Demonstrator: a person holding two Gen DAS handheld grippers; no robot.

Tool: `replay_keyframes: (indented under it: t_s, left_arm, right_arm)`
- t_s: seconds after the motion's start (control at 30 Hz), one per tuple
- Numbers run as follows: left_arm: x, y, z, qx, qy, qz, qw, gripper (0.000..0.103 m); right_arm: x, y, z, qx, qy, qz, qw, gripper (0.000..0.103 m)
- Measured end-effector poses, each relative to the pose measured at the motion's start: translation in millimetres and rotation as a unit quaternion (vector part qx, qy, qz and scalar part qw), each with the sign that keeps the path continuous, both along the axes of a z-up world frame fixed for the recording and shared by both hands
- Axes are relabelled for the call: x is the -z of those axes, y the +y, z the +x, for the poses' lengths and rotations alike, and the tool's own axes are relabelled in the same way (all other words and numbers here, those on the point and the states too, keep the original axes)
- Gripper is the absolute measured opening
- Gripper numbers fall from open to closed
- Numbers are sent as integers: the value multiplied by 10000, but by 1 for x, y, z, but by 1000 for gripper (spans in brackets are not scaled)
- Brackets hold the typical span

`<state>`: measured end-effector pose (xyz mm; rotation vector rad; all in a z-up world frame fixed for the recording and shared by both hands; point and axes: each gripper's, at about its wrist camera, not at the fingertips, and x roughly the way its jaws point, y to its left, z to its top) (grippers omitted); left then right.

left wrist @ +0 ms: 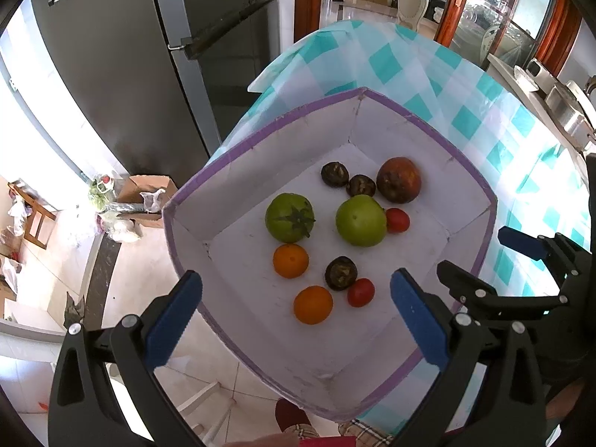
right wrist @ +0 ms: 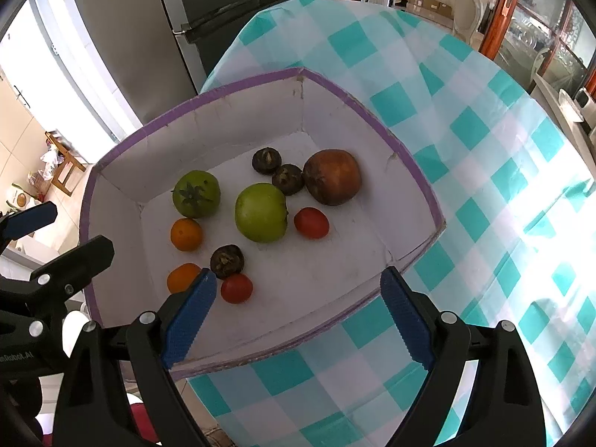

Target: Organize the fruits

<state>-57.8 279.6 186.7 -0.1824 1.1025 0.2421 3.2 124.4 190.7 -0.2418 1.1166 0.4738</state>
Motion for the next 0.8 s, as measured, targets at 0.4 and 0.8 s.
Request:
replay_keyframes:
  t_s: [0.4,0.8]
  left_arm:
    - [5,-1,2,-87,51,-143,9998,101]
    - [-8,24,-24,-496,-136,81,9986,101]
  right_arm:
    - [1,-2,0,17,2,6,10000,87]
    - [-10,10,-16,-56,-123,68,9999,87]
